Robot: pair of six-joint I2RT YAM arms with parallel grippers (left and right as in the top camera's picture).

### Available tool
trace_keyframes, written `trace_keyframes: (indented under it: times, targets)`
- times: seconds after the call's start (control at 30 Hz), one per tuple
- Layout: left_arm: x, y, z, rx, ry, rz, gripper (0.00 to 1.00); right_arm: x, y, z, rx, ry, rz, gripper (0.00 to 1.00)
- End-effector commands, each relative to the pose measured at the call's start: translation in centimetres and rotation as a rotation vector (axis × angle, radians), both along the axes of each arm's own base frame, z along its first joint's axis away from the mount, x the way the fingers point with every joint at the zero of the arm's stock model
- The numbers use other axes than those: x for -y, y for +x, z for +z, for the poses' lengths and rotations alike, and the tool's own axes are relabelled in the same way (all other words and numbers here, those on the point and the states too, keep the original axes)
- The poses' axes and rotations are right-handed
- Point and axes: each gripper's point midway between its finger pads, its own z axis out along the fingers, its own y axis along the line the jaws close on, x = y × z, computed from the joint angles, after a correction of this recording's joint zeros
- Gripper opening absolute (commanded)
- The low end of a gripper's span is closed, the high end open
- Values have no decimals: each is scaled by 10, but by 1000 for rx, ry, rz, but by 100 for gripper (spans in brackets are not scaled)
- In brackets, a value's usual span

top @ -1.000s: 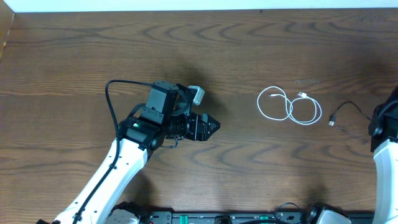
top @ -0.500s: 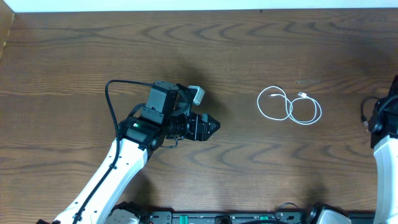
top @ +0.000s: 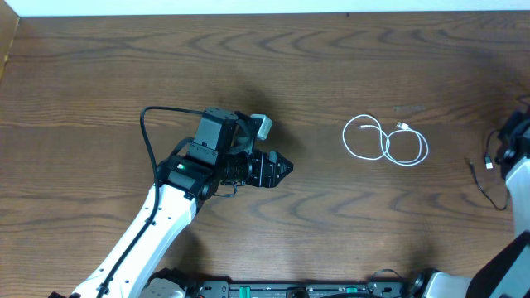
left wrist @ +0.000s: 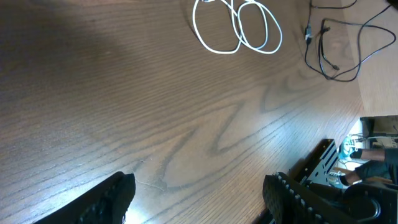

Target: Untangle cables

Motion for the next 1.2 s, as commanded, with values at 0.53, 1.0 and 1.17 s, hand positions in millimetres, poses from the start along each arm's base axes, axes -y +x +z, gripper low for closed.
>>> trace_keyframes:
  times: [0.53, 1.0, 1.17]
  targets:
    - [1, 3, 3, 18, 8, -5, 70, 36, -24, -27, 272, 380, -197, 74]
    - [1, 3, 3, 18, 8, -5, 71, 26, 17, 76, 595, 273, 60, 69]
    - [-2, 6, 1, 24, 25, 9, 71, 15, 12, 116, 666, 220, 111, 69]
